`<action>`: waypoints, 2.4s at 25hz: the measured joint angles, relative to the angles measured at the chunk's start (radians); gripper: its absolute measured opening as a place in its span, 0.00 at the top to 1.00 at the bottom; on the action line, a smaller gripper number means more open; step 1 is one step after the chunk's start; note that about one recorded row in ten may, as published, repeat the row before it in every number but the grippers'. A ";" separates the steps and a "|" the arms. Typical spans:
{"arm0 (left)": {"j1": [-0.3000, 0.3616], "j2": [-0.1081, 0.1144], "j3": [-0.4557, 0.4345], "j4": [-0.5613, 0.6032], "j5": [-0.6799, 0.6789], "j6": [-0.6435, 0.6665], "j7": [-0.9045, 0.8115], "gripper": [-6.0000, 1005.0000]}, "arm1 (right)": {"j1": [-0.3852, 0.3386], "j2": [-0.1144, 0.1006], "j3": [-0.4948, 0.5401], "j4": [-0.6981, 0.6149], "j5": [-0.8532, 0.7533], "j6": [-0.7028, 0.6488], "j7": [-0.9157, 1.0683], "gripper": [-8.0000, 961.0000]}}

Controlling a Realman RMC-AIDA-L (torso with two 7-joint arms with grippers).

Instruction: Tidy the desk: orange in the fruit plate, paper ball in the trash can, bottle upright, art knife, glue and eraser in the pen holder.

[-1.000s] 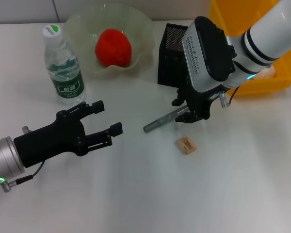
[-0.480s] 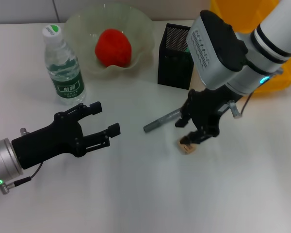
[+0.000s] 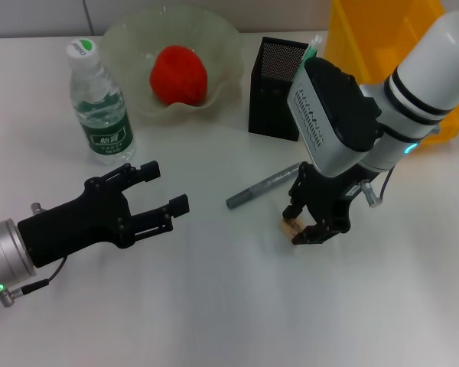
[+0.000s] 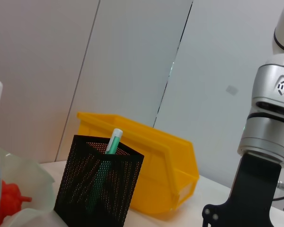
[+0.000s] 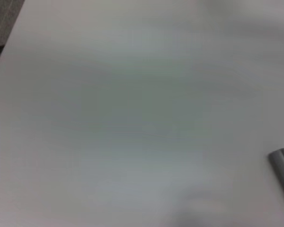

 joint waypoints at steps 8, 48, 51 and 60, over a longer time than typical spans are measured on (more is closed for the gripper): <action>0.000 0.001 -0.001 0.000 -0.001 0.000 0.000 0.14 | -0.004 0.002 -0.001 -0.009 0.007 0.008 -0.005 0.55; -0.001 0.003 -0.020 0.009 -0.003 0.004 -0.015 0.14 | -0.117 -0.007 0.037 -0.445 0.036 -0.059 0.209 0.51; -0.001 0.003 -0.020 0.009 -0.003 0.004 -0.015 0.14 | -0.143 -0.007 0.088 -0.530 0.035 -0.002 0.264 0.51; -0.002 0.003 -0.020 0.009 -0.003 0.004 -0.015 0.14 | -0.132 -0.006 0.088 -0.406 -0.026 0.307 0.369 0.51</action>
